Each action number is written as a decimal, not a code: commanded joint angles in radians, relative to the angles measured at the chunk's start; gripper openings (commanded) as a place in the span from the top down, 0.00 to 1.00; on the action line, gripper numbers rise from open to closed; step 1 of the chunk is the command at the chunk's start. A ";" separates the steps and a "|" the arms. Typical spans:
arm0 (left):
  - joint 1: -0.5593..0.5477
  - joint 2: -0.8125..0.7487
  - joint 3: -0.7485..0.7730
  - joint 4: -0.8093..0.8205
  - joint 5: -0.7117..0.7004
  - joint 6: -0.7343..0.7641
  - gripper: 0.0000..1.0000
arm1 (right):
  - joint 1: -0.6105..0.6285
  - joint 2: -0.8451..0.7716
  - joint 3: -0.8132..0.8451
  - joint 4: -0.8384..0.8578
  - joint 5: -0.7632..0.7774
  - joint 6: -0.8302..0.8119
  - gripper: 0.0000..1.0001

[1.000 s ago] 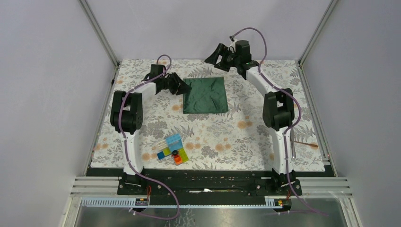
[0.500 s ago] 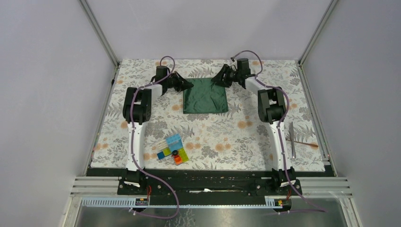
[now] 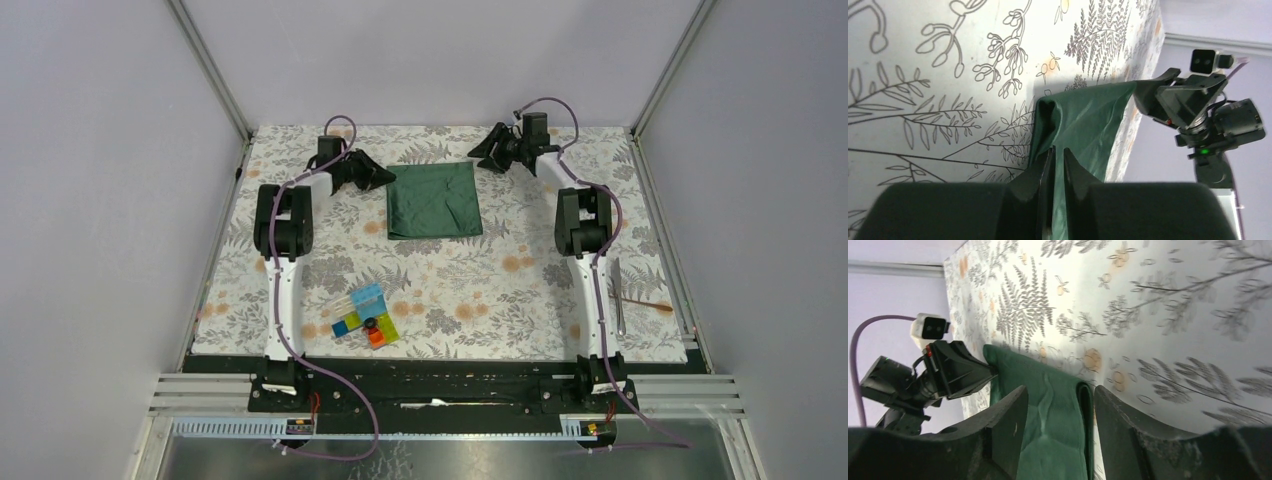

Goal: Fold the napkin into a case and place the utensils inside
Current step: Smooth out the square-folded napkin at the center of the board.

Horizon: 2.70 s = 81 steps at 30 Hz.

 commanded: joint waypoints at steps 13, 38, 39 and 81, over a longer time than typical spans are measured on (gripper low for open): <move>-0.036 -0.306 -0.258 -0.114 0.059 0.114 0.81 | 0.075 -0.488 -0.599 0.123 -0.081 -0.006 0.31; -0.066 -0.476 -0.339 -0.427 0.069 0.354 0.72 | 0.065 -0.691 -0.839 -0.136 0.110 -0.113 0.28; -0.069 -0.457 -0.340 -0.399 0.088 0.342 0.74 | 0.064 -0.698 -0.855 -0.110 0.093 -0.098 0.28; -0.078 -0.455 -0.473 -0.502 -0.093 0.422 0.71 | 0.052 -0.664 -0.940 -0.157 0.090 -0.178 0.42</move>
